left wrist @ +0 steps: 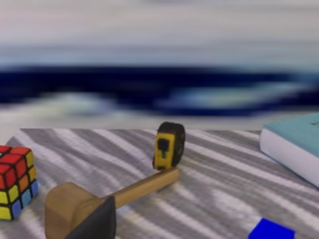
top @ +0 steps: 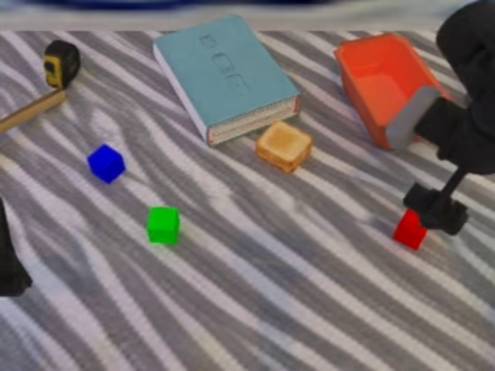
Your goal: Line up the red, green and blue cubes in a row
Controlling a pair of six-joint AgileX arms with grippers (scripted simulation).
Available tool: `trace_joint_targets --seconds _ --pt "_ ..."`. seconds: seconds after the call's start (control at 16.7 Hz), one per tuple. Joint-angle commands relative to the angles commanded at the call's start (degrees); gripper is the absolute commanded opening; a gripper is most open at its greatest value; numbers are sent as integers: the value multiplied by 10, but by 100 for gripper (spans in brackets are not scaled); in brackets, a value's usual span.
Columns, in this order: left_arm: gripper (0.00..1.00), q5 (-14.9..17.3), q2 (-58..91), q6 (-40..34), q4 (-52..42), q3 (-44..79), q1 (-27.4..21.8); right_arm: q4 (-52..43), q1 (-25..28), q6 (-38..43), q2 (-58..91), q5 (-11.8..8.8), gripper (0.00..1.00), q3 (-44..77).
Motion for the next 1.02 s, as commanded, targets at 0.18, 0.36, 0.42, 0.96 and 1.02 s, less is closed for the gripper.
trace_joint_targets --seconds 0.18,0.36,0.42,0.96,1.02 --pt "100 0 0 0 0 0 0 -39 14 -25 74 -1 100 63" --pt "100 0 0 0 0 0 0 -52 18 -34 100 -1 100 85" --pt "100 0 0 0 0 0 0 -52 18 -34 100 -1 100 85" --pt "100 0 0 0 0 0 0 45 18 -33 138 -1 100 30" --pt "100 0 0 0 0 0 0 73 18 -32 149 -1 100 15"
